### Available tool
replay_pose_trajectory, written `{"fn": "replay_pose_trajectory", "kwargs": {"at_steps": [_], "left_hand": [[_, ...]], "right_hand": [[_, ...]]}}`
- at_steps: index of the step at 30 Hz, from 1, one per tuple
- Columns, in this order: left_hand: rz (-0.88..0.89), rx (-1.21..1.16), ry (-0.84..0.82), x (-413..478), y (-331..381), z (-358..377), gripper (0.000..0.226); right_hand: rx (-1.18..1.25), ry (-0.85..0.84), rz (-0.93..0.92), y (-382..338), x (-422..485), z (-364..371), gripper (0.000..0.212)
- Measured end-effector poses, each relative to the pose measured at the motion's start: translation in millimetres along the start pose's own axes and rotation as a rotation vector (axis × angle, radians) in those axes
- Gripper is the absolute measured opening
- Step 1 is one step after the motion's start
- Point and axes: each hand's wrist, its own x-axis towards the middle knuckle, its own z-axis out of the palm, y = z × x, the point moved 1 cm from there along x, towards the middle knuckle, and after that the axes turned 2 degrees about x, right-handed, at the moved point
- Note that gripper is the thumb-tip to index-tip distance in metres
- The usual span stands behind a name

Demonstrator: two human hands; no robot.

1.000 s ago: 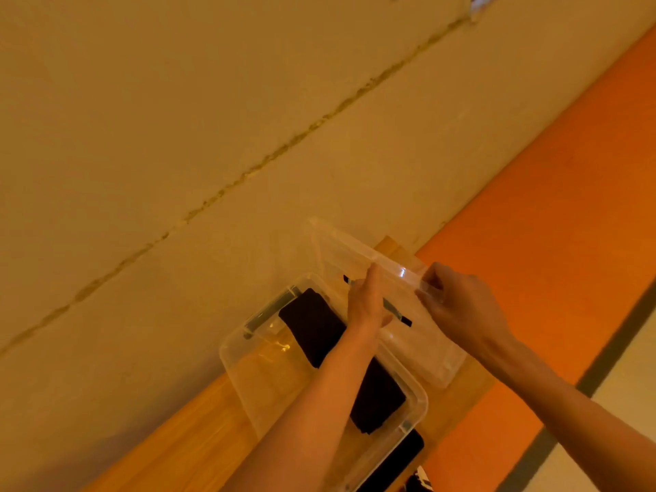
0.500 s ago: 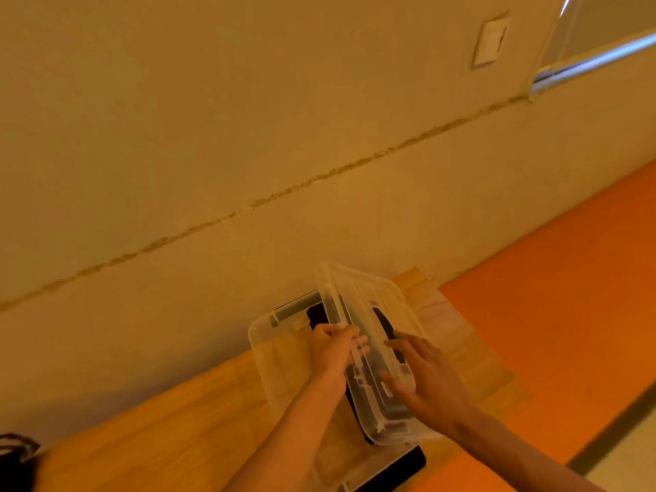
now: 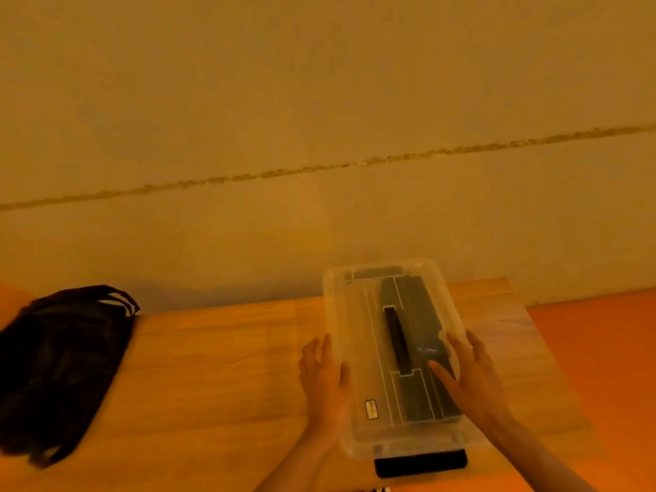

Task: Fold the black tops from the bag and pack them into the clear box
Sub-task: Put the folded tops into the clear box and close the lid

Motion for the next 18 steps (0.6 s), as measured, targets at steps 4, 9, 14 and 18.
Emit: {"fn": "replay_pose_trajectory", "kwargs": {"at_steps": [4,9,14,18], "left_hand": [[0.382,0.358,-0.093,-3.3,-17.2,14.7,0.058],[0.510,0.620,-0.166,10.0,-19.7,24.4,0.067],[0.597,0.670,-0.265,40.5,1.3,16.8,0.084],[0.609,0.725,-0.327,83.0,28.7,9.4,0.096]], "right_hand": [[-0.228,-0.022,-0.036,11.4,-2.9,11.2,0.085],[-0.365,0.011,-0.050,14.4,-7.4,14.6,0.082],[-0.428,-0.010,-0.254,9.0,-16.9,13.8,0.077],[-0.475,-0.123,-0.529,6.7,-44.9,17.6,0.081]]}}
